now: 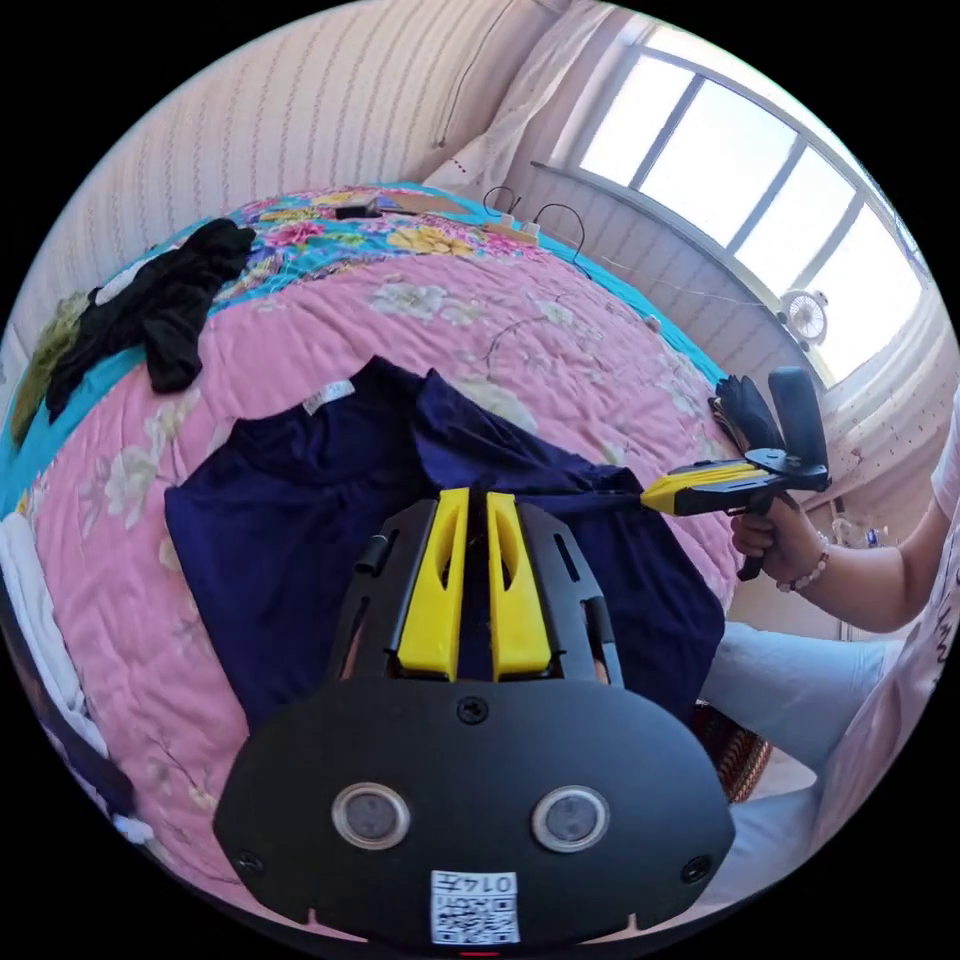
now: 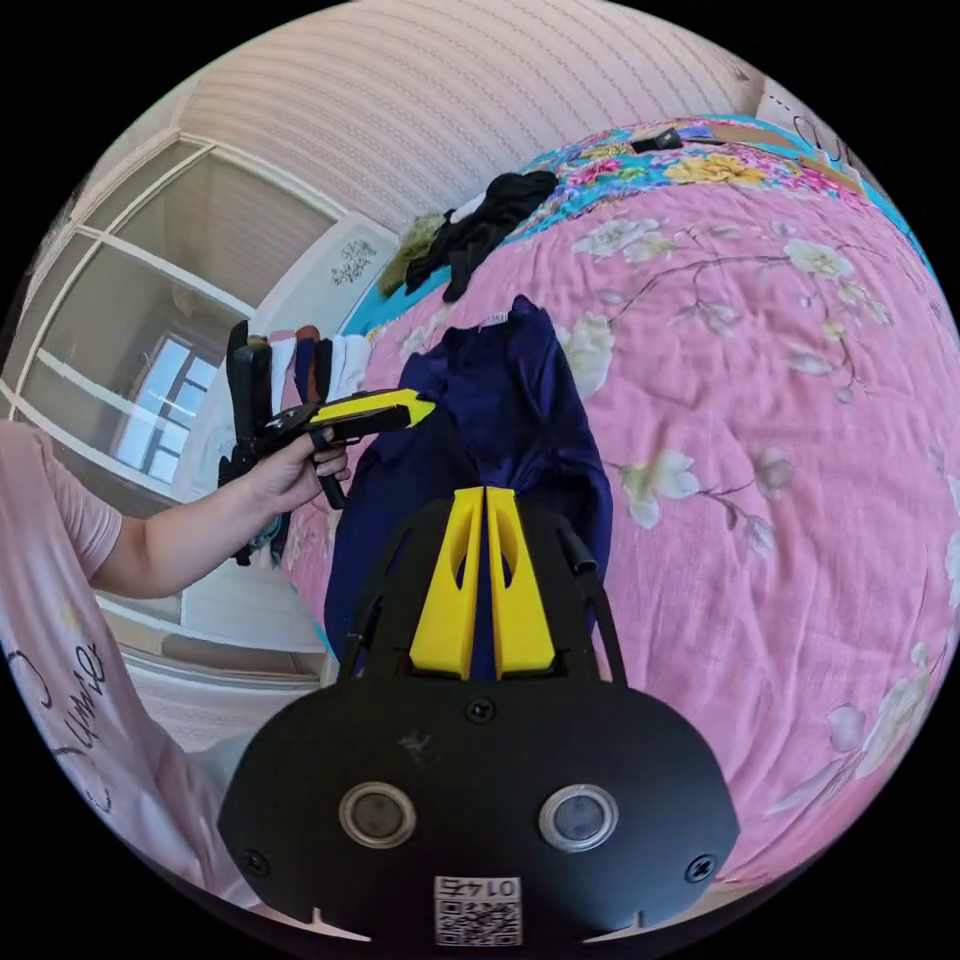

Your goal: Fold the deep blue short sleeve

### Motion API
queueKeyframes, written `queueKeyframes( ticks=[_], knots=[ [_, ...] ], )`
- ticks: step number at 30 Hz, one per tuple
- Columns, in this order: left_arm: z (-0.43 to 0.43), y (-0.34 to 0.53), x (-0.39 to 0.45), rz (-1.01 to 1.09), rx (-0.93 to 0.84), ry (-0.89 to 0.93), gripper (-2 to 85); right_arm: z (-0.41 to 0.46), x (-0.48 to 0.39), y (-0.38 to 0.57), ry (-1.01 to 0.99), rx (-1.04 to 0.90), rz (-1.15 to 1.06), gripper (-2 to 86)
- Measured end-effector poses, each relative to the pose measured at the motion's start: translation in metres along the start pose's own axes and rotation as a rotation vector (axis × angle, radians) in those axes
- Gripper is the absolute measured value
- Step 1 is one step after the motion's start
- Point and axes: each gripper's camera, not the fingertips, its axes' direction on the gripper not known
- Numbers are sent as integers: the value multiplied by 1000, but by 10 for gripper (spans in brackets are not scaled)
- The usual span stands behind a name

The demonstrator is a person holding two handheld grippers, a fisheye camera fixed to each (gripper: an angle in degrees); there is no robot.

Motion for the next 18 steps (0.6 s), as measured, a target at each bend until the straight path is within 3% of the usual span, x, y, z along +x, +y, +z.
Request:
queueKeyframes(
  ticks=[8,18],
  knots=[
    [-5,34,-29,-123,-12,44,-1,19,-11,19,42,-156,-46,12],
    [33,-40,-64,-96,7,-54,43,28,-1,-12,267,-61,-7,84]
  ],
)
